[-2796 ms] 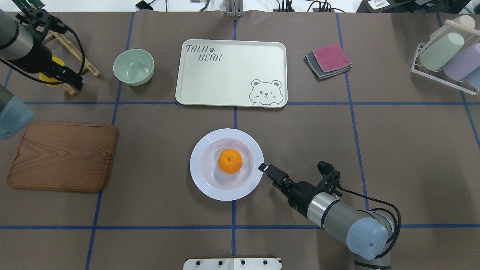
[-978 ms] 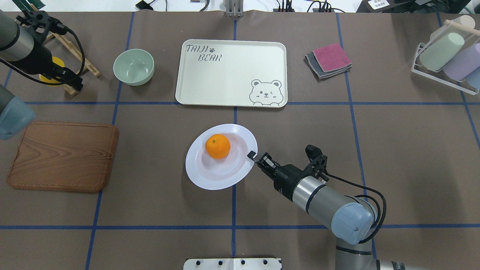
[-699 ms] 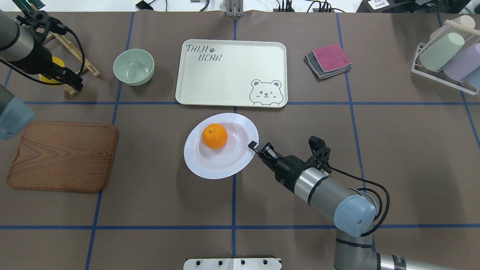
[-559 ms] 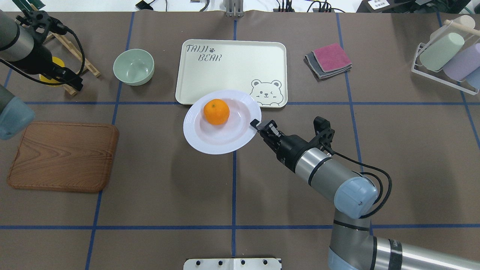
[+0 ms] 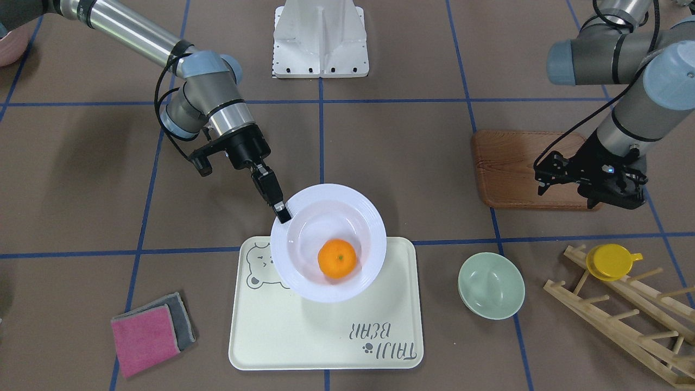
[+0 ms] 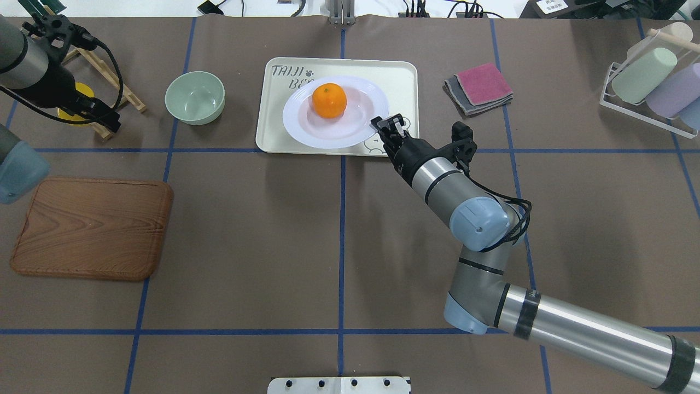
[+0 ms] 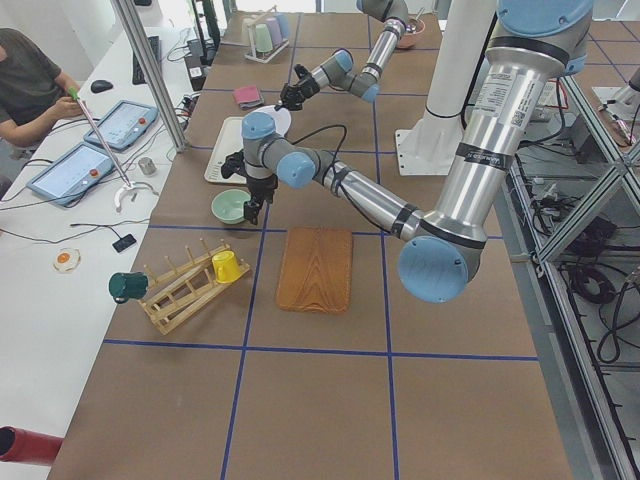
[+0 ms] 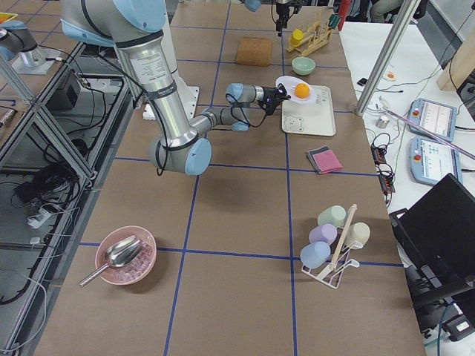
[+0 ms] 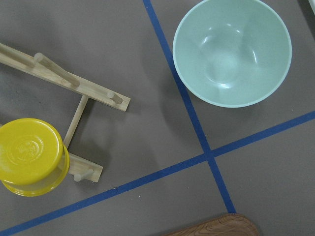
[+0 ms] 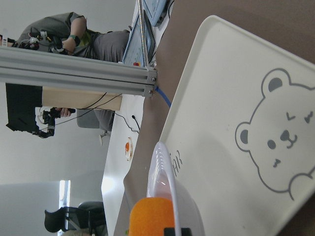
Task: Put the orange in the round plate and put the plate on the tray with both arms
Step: 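Slide the plate with the right gripper onto the cream bear tray, then open the right gripper and release the plate on the tray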
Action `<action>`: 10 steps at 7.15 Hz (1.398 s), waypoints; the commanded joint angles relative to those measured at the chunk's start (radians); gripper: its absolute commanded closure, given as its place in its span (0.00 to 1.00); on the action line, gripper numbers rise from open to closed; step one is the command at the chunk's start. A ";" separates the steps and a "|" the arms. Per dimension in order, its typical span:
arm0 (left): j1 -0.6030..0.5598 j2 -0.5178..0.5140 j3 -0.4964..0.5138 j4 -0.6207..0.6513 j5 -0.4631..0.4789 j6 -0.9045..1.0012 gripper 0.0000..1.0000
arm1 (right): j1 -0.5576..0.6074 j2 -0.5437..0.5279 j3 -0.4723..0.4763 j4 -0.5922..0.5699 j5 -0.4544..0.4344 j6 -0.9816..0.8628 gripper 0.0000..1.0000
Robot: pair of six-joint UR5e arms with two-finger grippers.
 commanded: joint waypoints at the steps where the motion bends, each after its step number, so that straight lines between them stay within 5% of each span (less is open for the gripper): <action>1: 0.000 0.000 0.000 0.001 0.000 0.001 0.01 | 0.013 0.105 -0.150 -0.001 -0.070 0.071 1.00; 9: 0.003 -0.001 0.011 0.001 0.002 -0.002 0.01 | -0.014 0.101 -0.207 -0.001 -0.025 0.059 1.00; 10: 0.003 -0.001 0.011 0.001 0.002 -0.002 0.01 | -0.014 0.102 -0.192 -0.002 -0.027 0.053 0.31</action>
